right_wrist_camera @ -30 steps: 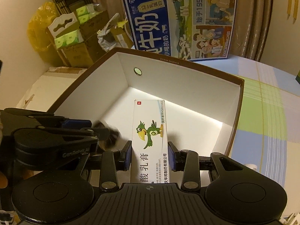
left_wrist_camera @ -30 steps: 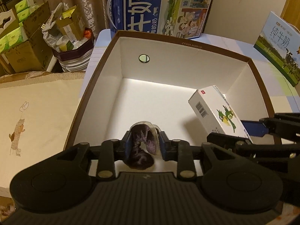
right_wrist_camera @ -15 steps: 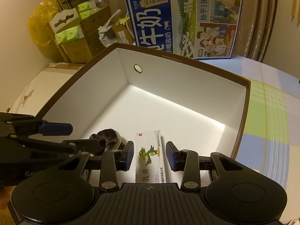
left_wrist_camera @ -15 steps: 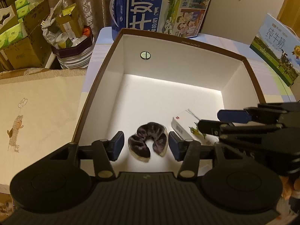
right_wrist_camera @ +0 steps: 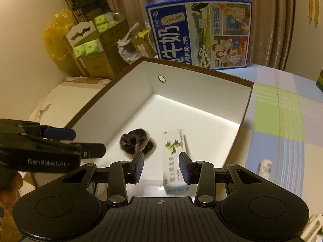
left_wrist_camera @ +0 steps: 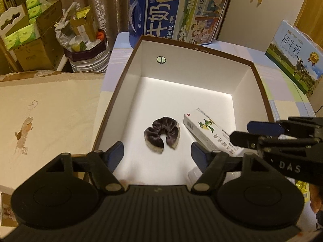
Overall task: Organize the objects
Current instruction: 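Withdraw both tools from the brown box toward the yellow snack pouch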
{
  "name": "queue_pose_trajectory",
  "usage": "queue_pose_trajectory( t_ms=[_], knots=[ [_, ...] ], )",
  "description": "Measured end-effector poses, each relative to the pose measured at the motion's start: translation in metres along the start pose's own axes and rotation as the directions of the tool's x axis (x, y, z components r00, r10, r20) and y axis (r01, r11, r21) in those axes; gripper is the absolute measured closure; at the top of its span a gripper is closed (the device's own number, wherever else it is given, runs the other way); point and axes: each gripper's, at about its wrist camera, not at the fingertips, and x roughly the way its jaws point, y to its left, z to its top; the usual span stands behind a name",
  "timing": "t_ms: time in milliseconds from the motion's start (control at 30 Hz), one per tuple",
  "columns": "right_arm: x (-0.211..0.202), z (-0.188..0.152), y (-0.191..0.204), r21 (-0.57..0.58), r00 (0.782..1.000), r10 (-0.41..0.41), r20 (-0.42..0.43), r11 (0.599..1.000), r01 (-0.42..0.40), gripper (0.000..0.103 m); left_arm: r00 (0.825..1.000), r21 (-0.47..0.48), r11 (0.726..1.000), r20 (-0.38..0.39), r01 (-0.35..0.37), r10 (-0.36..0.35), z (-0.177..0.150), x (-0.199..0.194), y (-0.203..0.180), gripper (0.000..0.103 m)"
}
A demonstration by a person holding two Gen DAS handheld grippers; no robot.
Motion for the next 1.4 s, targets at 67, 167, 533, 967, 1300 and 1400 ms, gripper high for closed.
queue_pose_trajectory(
  t_ms=[67,167,533,967,1300,1400],
  knots=[
    [-0.009,-0.004,0.004,0.004,1.0,0.003,0.005,1.0,-0.003,0.066,1.0,-0.004,1.0,0.005,0.0,0.0,-0.003,-0.009,-0.001,0.032],
    [-0.022,-0.01,0.007,0.019,1.0,0.01,0.012,1.0,-0.01,0.065,1.0,-0.007,1.0,0.02,-0.012,0.012,-0.008,-0.022,-0.003,0.027],
    [-0.075,-0.038,0.021,0.065,0.999,0.026,0.045,0.997,-0.029,0.046,0.998,-0.038,0.999,0.059,-0.015,0.017,-0.035,-0.069,-0.011,0.016],
    [-0.128,-0.076,0.012,0.149,0.997,-0.019,0.08,0.989,0.007,0.043,0.998,0.004,0.999,0.058,0.035,-0.035,-0.074,-0.102,-0.044,0.014],
    [-0.162,-0.106,-0.004,0.207,0.995,-0.06,0.081,0.978,0.042,0.043,0.995,0.06,0.995,0.056,0.082,-0.085,-0.095,-0.118,-0.082,0.014],
    [-0.17,-0.115,-0.009,0.219,0.995,-0.064,0.077,0.975,0.045,0.043,0.995,0.074,0.994,0.048,0.085,-0.088,-0.101,-0.12,-0.094,0.014]
  ],
)
